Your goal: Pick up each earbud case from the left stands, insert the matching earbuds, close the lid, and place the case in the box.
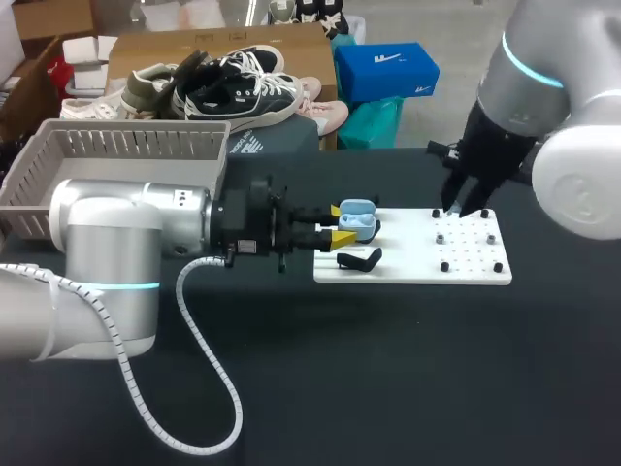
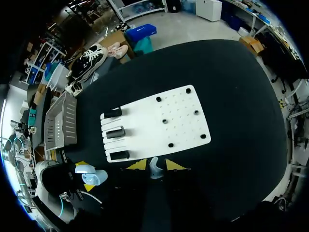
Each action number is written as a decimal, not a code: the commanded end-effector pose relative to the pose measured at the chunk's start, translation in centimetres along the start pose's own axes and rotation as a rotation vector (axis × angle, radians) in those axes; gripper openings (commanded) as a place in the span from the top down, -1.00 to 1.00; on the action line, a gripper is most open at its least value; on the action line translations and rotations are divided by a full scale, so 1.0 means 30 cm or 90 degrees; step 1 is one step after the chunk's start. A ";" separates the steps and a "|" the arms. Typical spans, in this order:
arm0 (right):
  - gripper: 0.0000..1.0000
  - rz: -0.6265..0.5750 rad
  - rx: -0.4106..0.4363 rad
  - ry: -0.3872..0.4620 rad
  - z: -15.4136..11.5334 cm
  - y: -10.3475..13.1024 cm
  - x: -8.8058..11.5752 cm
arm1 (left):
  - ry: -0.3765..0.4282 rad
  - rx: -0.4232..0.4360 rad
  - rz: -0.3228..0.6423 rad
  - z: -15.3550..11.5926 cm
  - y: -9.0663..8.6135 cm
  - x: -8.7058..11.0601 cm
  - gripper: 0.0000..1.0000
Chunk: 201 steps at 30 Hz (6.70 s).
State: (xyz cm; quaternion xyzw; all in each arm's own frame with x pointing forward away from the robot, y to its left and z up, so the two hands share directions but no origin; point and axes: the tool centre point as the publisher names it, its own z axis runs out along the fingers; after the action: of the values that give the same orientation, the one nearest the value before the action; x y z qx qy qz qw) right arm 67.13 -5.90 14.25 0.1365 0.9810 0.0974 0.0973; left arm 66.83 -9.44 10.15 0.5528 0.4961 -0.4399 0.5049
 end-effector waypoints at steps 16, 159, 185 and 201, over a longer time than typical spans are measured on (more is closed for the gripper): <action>1.00 -0.192 0.049 0.071 -0.193 0.332 0.141 | -0.001 -0.003 0.001 0.000 -0.005 0.000 1.00; -1.00 -0.136 0.125 0.015 0.026 0.307 -0.041 | -0.001 -0.003 0.001 0.000 -0.005 0.000 1.00; -1.00 -0.128 0.132 0.054 0.060 0.240 0.053 | -0.001 -0.003 0.001 0.000 -0.005 0.000 1.00; -1.00 -0.094 0.088 -0.050 -0.018 0.181 0.063 | 0.004 -0.009 -0.004 -0.034 -0.003 -0.009 1.00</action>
State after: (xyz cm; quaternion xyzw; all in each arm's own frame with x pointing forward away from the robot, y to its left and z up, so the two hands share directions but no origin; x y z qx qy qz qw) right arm 68.28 1.16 15.40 0.0716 0.9940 0.0018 0.0829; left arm 66.98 -9.18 10.14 0.5502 0.4993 -0.4394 0.5049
